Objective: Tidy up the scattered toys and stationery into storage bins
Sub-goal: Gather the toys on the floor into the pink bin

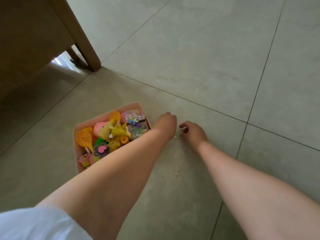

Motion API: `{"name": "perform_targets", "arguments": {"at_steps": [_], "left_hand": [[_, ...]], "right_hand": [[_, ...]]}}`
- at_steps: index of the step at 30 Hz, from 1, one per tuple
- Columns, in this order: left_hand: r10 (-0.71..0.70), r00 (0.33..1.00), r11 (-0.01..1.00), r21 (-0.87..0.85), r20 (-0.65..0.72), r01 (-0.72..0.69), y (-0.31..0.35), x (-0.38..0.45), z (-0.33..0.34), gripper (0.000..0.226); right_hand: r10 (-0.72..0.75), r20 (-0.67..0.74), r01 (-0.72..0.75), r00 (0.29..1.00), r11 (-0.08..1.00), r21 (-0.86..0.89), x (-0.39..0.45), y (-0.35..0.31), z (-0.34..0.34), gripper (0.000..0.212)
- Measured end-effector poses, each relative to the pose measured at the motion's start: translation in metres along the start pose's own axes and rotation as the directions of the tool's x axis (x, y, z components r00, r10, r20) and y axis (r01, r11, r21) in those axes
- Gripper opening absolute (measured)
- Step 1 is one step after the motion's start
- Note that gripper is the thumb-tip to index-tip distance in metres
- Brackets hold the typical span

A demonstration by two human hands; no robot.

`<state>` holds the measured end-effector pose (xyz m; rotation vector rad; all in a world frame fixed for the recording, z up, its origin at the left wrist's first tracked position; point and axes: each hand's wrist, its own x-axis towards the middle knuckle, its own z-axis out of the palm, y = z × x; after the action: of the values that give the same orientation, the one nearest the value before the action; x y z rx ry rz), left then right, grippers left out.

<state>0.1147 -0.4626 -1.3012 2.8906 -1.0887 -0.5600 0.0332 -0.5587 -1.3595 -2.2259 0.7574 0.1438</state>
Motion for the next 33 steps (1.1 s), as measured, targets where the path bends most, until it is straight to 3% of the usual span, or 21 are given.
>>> {"name": "perform_targets", "arguments": {"at_steps": [8, 14, 19, 22, 28, 33], "left_hand": [[-0.040, 0.997, 0.999, -0.026, 0.065, 0.041, -0.003, 0.005, 0.024, 0.031], [-0.027, 0.998, 0.979, -0.200, 0.057, 0.038, 0.005, 0.002, 0.031, 0.039], [0.242, 0.955, 0.952, -0.233, 0.174, -0.198, 0.036, -0.007, 0.045, 0.061], [0.343, 0.926, 0.932, -0.181, 0.160, -0.314, 0.059, -0.013, 0.057, 0.066], [0.310, 0.936, 0.947, -0.148, 0.165, -0.287, 0.084, -0.016, 0.068, 0.027], [0.244, 0.969, 0.954, -0.190, 0.046, -0.232, 0.078, -0.027, 0.077, 0.032]], "right_hand": [[-0.072, -0.056, 0.059, 0.996, 0.979, -0.197, 0.007, -0.004, 0.019, 0.027], [0.120, -0.129, -0.121, 0.984, 0.993, 0.006, 0.013, 0.012, -0.006, 0.022], [0.189, -0.163, -0.186, 0.968, 0.982, 0.037, -0.006, 0.054, -0.044, 0.021], [0.225, -0.169, -0.211, 0.960, 0.972, 0.099, -0.022, 0.068, -0.051, 0.014], [0.243, -0.174, -0.213, 0.954, 0.962, 0.173, -0.033, 0.066, -0.042, 0.007], [0.205, -0.192, -0.155, 0.960, 0.956, 0.250, -0.030, 0.055, -0.040, 0.005]]}}
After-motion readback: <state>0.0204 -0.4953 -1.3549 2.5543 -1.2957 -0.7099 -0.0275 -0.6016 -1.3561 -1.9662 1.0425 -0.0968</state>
